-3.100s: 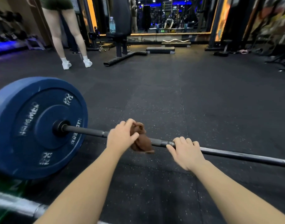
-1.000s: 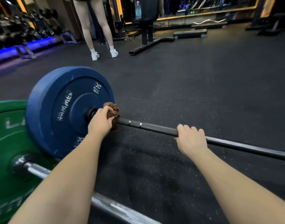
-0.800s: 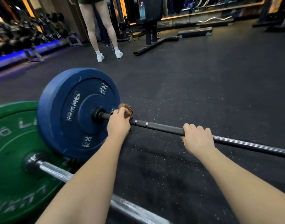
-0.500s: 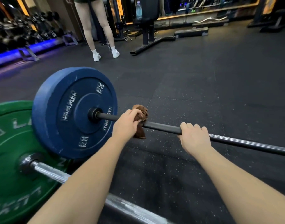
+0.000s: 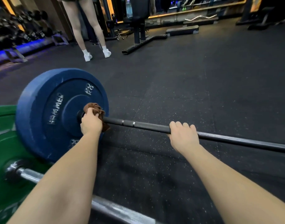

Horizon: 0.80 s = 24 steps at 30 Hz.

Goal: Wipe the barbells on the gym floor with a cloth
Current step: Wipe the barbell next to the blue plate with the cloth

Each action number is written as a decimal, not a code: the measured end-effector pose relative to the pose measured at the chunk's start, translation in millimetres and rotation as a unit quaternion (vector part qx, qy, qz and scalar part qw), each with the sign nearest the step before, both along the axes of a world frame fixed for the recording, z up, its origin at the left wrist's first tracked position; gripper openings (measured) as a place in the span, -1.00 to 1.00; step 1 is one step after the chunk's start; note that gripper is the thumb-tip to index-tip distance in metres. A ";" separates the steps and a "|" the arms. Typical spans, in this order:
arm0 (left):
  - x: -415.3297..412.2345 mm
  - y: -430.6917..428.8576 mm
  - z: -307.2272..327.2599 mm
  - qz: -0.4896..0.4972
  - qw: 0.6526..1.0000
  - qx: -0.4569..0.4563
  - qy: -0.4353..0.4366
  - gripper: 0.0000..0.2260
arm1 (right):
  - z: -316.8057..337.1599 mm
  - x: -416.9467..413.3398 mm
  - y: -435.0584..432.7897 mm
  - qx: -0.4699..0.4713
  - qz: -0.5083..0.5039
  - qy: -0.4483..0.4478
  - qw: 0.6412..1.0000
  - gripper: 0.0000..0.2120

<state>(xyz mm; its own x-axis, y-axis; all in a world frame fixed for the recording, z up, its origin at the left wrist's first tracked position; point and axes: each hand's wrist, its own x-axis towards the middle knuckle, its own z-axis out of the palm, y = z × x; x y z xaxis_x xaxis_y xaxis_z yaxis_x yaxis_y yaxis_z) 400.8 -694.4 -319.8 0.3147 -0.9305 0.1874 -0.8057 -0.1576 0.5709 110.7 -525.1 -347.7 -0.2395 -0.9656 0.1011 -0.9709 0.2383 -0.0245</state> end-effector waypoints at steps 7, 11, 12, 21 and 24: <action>5.8 17.0 -51.1 0.203 0.734 -0.042 0.647 -0.74 | 1.3 -0.5 0.1 0.007 0.002 -0.008 1.000 -0.81; 11.7 29.8 -68.0 0.172 0.655 -0.032 0.735 -0.65 | 0.9 0.0 0.8 -0.001 0.002 -0.006 1.000 -0.81; 10.5 25.2 -64.6 0.156 0.643 -0.054 0.748 -0.66 | 0.5 0.0 0.8 -0.004 0.003 -0.004 1.000 -0.81; 20.0 -12.4 -32.4 0.076 0.652 -0.033 0.753 -0.51 | -4.7 -1.4 -1.8 -0.014 0.000 -0.008 1.000 -0.79; 21.6 -14.4 -35.3 0.091 0.674 -0.019 0.733 -0.44 | -4.8 -1.2 -1.9 -0.019 0.002 0.001 1.000 -0.79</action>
<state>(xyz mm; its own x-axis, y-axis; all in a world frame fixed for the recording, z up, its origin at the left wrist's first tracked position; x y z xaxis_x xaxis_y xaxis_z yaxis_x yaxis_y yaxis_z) 422.3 -708.8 -355.1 0.2962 -0.8543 -0.4272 0.6586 -0.1413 0.7391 109.5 -527.0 -352.5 -0.2364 -0.9617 0.1386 -0.9717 0.2342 -0.0322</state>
